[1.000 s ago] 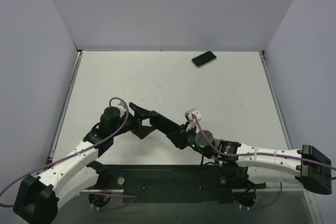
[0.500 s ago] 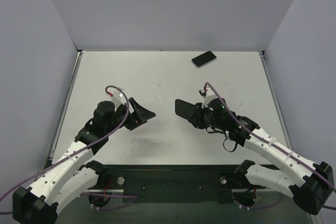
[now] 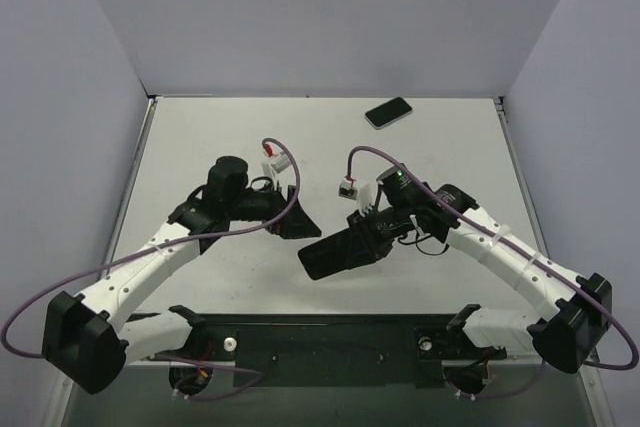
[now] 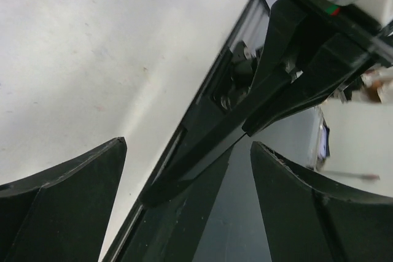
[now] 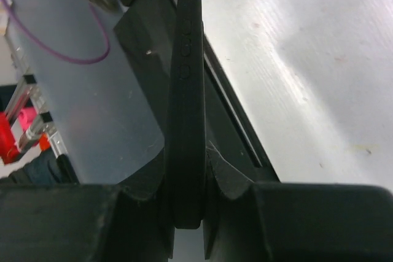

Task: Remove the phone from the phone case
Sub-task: Adjust the phone.

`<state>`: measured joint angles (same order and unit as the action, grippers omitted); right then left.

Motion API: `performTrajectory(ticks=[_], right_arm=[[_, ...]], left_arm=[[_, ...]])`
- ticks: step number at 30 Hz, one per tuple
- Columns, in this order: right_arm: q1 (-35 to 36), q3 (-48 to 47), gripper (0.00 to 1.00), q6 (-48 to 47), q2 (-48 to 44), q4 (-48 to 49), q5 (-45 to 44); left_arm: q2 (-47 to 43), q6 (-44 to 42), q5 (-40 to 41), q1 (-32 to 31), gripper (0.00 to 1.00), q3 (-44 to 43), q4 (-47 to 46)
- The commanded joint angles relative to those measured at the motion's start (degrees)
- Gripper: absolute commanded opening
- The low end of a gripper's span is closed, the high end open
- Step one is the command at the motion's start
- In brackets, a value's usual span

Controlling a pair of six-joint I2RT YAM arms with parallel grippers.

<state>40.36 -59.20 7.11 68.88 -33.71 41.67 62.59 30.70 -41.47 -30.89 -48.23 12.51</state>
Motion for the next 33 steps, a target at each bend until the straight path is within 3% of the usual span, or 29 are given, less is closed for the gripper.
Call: performTrajectory(ticks=[1, 9, 13, 16, 18, 20, 22, 24, 27, 29, 33], right_arm=[[1.6, -5.7, 0.00, -4.7, 2.2, 0.3, 10.6], [1.7, -7.3, 0.00, -6.7, 4.6, 0.1, 14.7], [0.7, -8.1, 0.00, -6.7, 5.0, -0.3, 16.3], [0.5, -8.2, 0.00, -7.9, 4.9, 0.3, 16.5], [0.4, -7.3, 0.04, -5.3, 4.2, 2.4, 13.7], [0.2, -4.5, 0.25, 0.2, 2.1, 8.4, 8.6], [-0.2, 0.2, 0.48, 11.5, -0.9, 17.5, 4.1], [-0.7, 6.5, 0.59, 23.0, -3.9, 30.9, 0.5], [0.1, 17.1, 0.61, 38.0, -6.0, 57.3, -2.8], [2.5, 21.1, 0.60, 44.6, -6.0, 67.7, -6.9], [7.8, 22.0, 0.53, 47.5, -4.1, 74.8, -10.6]], left_arm=[[5.3, -4.4, -11.9, -3.7, 0.92, -3.4, -1.2], [7.0, -2.1, -19.7, -8.7, 0.61, -1.9, -6.2], [6.1, 2.3, -20.8, -9.2, 0.35, -0.7, -11.5], [4.7, 3.3, -19.2, -9.4, 0.10, -1.0, -11.5], [2.8, 3.4, -15.8, -9.3, 0.00, -1.3, -9.1], [-0.4, 5.0, -8.7, -9.3, 0.00, -1.2, -7.9], [-4.4, 8.1, 0.7, -9.2, 0.00, -0.1, -8.6], [-8.6, 13.8, 9.8, -9.2, 0.00, 2.8, -14.1], [-13.9, 25.9, 21.7, -9.2, 0.00, 10.0, -21.8], [-17.4, 31.2, 26.4, -9.3, 0.00, 13.1, -26.6], [-20.0, 36.4, 31.8, -9.2, 0.00, 16.2, -33.2]])
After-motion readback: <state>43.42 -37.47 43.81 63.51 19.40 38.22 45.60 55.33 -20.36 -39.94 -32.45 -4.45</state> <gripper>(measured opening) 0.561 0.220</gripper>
